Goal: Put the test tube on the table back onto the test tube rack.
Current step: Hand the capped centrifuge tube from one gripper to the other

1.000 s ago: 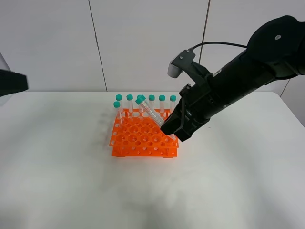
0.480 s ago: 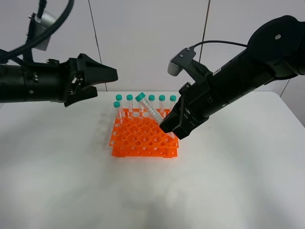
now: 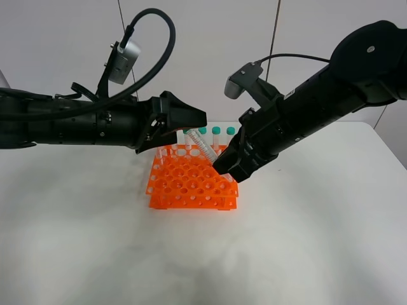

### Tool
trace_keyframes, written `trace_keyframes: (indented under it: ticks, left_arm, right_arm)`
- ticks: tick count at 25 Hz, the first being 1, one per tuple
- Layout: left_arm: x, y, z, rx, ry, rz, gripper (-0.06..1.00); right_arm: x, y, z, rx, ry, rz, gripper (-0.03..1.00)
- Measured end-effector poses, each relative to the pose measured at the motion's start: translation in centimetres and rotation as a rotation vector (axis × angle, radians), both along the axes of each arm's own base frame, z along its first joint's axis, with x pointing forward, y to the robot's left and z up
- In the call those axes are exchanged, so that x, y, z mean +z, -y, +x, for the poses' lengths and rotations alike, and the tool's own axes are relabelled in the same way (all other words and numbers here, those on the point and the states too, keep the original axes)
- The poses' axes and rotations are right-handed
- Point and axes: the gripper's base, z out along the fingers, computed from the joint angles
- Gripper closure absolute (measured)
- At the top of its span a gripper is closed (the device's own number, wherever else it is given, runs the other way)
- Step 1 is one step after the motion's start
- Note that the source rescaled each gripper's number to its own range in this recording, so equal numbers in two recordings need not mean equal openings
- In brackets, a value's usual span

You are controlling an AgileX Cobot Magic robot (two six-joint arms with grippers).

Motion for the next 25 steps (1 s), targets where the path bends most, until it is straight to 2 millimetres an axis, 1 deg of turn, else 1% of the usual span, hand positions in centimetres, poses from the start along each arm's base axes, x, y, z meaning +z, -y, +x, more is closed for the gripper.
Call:
trace_keyframes:
  ticks: [2, 4, 5, 11, 14, 18, 25]
  left_arm:
    - [0.09, 0.05, 0.05, -0.001, 0.003, -0.001, -0.06]
    - [0.1, 0.04, 0.07, 0.0, 0.004, -0.001, 0.0]
    - [0.06, 0.05, 0.09, 0.0, 0.002, 0.0, 0.04]
    - [0.06, 0.05, 0.12, 0.008, -0.012, -0.009, 0.4]
    - [0.06, 0.05, 0.12, 0.014, -0.024, -0.016, 0.51]
    - [0.07, 0.07, 0.1, 0.017, -0.037, -0.025, 0.58]
    - [0.11, 0.12, 0.04, 0.026, -0.074, -0.052, 0.6]
  right_arm:
    - [0.0, 0.0, 0.0, -0.005, -0.004, 0.002, 0.97]
    - [0.0, 0.0, 0.0, -0.006, -0.005, 0.002, 0.97]
    - [0.0, 0.0, 0.0, -0.006, -0.005, 0.002, 0.97]
    - [0.01, 0.0, 0.02, -0.008, -0.004, 0.003, 0.97]
    - [0.01, 0.0, 0.03, -0.008, -0.003, 0.003, 0.97]
    - [0.01, 0.0, 0.03, -0.008, -0.003, 0.003, 0.97]
    - [0.01, 0.0, 0.03, -0.012, -0.005, 0.004, 0.97]
